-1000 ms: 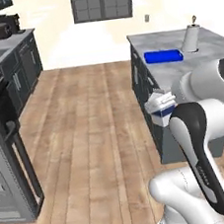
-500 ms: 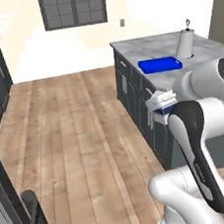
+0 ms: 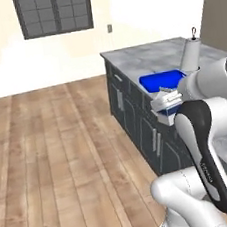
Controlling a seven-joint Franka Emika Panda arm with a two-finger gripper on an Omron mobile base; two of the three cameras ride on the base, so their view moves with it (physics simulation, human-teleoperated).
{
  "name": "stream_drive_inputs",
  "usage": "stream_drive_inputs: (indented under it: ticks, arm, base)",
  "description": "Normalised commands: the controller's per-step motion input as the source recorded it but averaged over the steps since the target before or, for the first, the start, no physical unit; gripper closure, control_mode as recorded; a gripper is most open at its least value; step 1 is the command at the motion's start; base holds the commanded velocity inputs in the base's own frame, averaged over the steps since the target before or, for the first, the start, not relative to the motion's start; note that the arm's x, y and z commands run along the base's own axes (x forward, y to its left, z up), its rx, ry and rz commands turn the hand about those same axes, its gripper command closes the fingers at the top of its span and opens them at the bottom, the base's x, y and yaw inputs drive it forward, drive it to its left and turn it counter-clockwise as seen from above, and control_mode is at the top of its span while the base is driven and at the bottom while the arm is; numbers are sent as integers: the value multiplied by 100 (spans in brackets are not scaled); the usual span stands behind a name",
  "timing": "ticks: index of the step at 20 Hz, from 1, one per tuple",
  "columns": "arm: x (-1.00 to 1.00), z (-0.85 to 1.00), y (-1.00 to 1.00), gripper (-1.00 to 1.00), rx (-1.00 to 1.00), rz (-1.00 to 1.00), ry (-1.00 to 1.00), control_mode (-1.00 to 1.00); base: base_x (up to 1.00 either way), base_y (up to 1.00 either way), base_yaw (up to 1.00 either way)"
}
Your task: Take out the milk from the fridge and place it on the tray on the counter. Then take the sugar cube near the tray and place it in the tray.
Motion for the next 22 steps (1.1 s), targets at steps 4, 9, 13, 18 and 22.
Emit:
stream_drive_inputs:
  ticks: [4, 9, 13, 18, 22]
  arm:
    - [0, 0, 0, 100, 0, 0, 0, 100]
    - [0, 0, 0, 100, 0, 0, 0, 100]
    - [0, 0, 0, 100, 0, 0, 0, 100]
    - [0, 0, 0, 100, 0, 0, 0, 100]
    - [0, 0, 0, 100, 0, 0, 0, 100]
  base:
    - [90, 100, -41]
    - [94, 97, -58]
    - [74, 76, -73]
    - [56, 64, -81]
    - [39, 66, -80]
